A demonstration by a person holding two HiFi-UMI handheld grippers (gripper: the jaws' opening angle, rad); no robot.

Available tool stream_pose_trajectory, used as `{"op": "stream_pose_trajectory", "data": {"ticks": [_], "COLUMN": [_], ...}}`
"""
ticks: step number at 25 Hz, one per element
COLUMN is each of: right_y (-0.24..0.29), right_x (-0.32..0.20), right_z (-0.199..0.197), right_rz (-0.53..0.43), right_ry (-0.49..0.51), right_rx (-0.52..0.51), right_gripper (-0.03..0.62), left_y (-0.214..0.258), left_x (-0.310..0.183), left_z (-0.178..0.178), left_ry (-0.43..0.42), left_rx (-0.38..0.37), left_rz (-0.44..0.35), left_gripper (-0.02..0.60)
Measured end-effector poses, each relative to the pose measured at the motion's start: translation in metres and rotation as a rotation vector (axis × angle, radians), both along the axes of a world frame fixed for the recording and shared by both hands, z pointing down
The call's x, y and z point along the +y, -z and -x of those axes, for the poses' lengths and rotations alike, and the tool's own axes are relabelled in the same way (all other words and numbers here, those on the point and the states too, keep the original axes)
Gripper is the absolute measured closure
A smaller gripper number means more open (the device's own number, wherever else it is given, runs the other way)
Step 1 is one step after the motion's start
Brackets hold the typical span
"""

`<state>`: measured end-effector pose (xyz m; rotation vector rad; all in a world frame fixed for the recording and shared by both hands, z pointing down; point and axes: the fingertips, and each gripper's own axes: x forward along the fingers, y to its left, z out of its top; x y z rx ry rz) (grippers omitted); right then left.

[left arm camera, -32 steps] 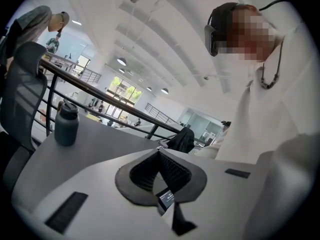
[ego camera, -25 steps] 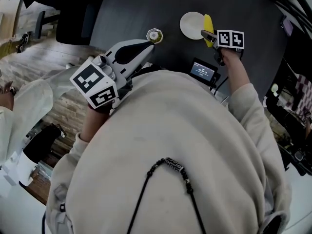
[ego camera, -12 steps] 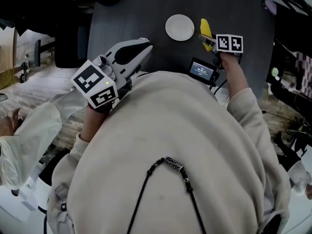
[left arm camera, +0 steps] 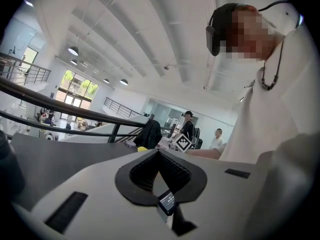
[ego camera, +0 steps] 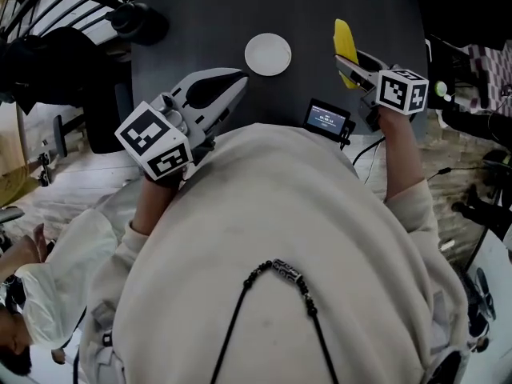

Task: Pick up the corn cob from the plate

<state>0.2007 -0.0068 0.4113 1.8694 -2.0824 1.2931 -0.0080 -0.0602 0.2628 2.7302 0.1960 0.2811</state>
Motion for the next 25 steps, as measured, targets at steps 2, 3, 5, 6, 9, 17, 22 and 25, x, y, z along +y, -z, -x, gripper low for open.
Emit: {"op": "stream_pose_trajectory", "data": {"ticks": [2, 3, 5, 6, 9, 17, 22, 25], "right_y": [0.032, 0.049, 0.086, 0.106, 0.153, 0.242, 0.255, 0.25], "right_x": [-0.001, -0.001, 0.0, 0.001, 0.007, 0.018, 0.016, 0.018], "right_z": [0.009, 0.014, 0.024, 0.029, 0.041, 0.087, 0.094, 0.101], "right_rz": [-0.061, -0.095, -0.183, -0.232, -0.343, -0.52, -0.547, -0.537], "right_ry": [-0.005, -0.013, -0.033, -0.041, -0.046, 0.067, 0.103, 0.099], "right_rx": [0.001, -0.005, -0.036, -0.048, -0.056, -0.054, -0.05, -0.052], "right_gripper": [0.333, 0.333, 0.333, 0.333, 0.333, 0.333, 0.333, 0.333], "left_y": [0.002, 0.003, 0.007, 0.009, 0.012, 0.053, 0.079, 0.078], "left_x": [-0.001, -0.002, -0.002, -0.002, -0.001, 0.006, 0.008, 0.006], "left_z": [-0.004, -0.005, -0.008, -0.009, -0.016, -0.02, -0.02, -0.012], "left_ry": [-0.026, -0.039, -0.062, -0.07, -0.087, -0.131, -0.139, -0.135], "left_rx": [0.008, 0.018, 0.054, 0.071, 0.081, 0.188, 0.244, 0.242], "left_rz": [0.002, 0.014, 0.067, 0.084, 0.042, 0.058, 0.036, 0.014], "left_gripper": [0.58, 0.578, 0.58, 0.578, 0.578, 0.578, 0.58, 0.578]}}
